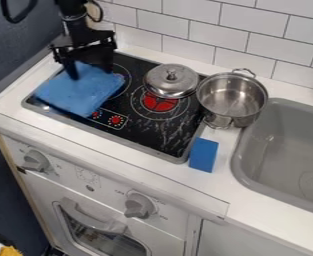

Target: Take the towel and put it on the left side of the burner

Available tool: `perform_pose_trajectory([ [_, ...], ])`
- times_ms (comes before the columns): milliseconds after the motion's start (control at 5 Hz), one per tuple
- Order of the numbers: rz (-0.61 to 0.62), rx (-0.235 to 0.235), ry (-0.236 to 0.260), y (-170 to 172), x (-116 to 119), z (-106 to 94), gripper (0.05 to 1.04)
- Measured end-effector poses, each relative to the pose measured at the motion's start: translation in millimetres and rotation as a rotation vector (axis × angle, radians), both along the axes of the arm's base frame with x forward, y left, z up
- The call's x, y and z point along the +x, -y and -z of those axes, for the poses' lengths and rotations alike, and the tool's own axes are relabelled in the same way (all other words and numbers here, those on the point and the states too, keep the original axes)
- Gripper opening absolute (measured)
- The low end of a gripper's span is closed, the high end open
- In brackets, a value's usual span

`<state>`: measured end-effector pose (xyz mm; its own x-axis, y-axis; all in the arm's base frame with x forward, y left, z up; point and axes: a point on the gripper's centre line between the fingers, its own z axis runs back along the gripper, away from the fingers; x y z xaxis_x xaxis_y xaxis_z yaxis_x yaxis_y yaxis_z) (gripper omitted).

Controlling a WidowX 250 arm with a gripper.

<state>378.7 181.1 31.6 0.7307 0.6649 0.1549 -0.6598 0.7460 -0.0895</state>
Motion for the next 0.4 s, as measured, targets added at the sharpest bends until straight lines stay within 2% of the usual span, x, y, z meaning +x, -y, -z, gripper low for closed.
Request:
perform_pose_trajectory([
  [200,-0.005,-0.002,-0.014,-2,9,2.3,1.001],
  [400,0.019,-0.006,-0.013,2,28,2.3,1.001],
])
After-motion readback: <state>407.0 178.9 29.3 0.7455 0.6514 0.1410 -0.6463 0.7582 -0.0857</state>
